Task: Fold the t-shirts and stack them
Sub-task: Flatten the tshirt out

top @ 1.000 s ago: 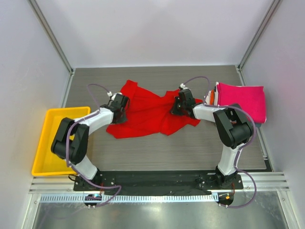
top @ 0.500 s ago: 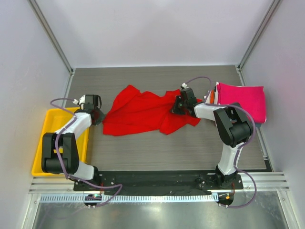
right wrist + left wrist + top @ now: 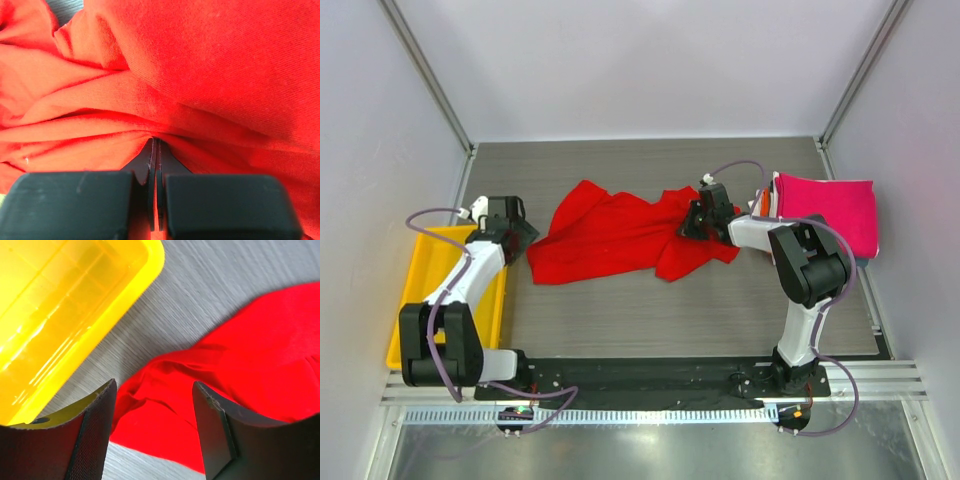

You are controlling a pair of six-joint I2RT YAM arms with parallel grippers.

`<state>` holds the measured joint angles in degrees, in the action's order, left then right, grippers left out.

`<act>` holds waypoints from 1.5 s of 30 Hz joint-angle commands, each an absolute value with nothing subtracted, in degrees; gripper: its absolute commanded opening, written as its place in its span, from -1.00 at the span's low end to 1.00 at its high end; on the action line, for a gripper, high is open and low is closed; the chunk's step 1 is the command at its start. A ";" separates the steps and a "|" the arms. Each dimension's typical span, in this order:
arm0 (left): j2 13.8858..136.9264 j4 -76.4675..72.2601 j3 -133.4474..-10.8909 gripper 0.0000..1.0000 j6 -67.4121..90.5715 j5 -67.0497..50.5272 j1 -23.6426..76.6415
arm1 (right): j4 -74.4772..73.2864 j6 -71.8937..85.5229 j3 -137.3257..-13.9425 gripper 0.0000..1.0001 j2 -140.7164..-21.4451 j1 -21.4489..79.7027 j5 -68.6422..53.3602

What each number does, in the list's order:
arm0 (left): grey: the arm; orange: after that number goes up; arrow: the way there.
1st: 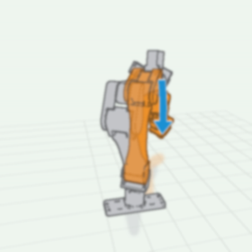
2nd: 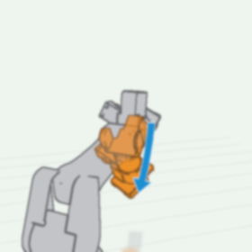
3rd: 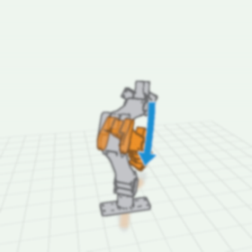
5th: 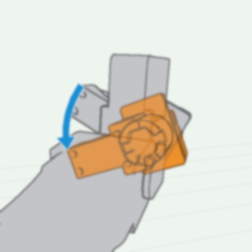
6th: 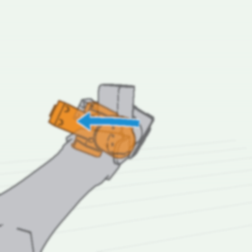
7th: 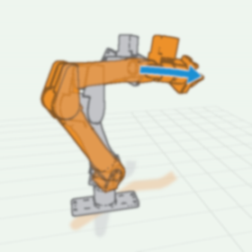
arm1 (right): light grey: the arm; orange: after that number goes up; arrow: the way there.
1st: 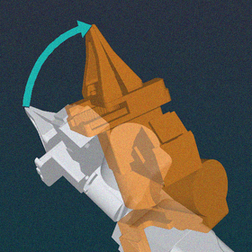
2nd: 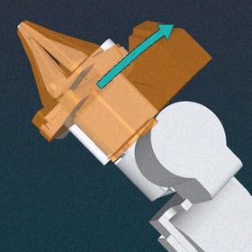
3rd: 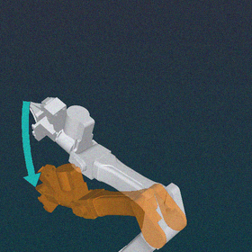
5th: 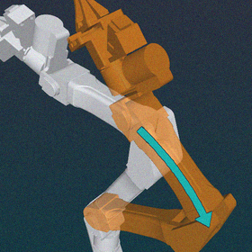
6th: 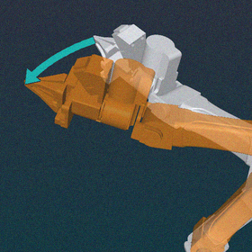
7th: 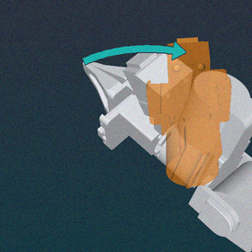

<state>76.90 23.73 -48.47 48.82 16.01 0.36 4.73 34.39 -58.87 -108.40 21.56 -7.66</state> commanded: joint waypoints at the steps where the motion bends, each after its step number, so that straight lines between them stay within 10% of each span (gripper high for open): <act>1: 72.52 23.47 -47.91 0.26 47.81 14.16 0.26 | -3.60 32.70 -57.04 -0.98 -112.68 21.01 -3.69; 11: 70.57 23.73 -42.71 -0.24 50.63 11.07 1.84 | -3.60 32.78 -57.22 -0.98 -113.12 21.01 -4.31; 36: 82.96 25.66 -47.81 -0.27 47.64 18.55 4.75 | -3.25 32.52 -57.13 -0.98 -112.76 21.01 -5.10; 45: 83.15 25.14 -48.52 -0.73 46.85 15.91 4.83 | -3.25 32.52 -57.13 -0.98 -112.94 21.01 -5.01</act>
<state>84.99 25.52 -47.03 47.57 15.55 4.54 4.80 34.41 -59.27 -108.77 21.34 -8.34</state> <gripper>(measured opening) 0.151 0.020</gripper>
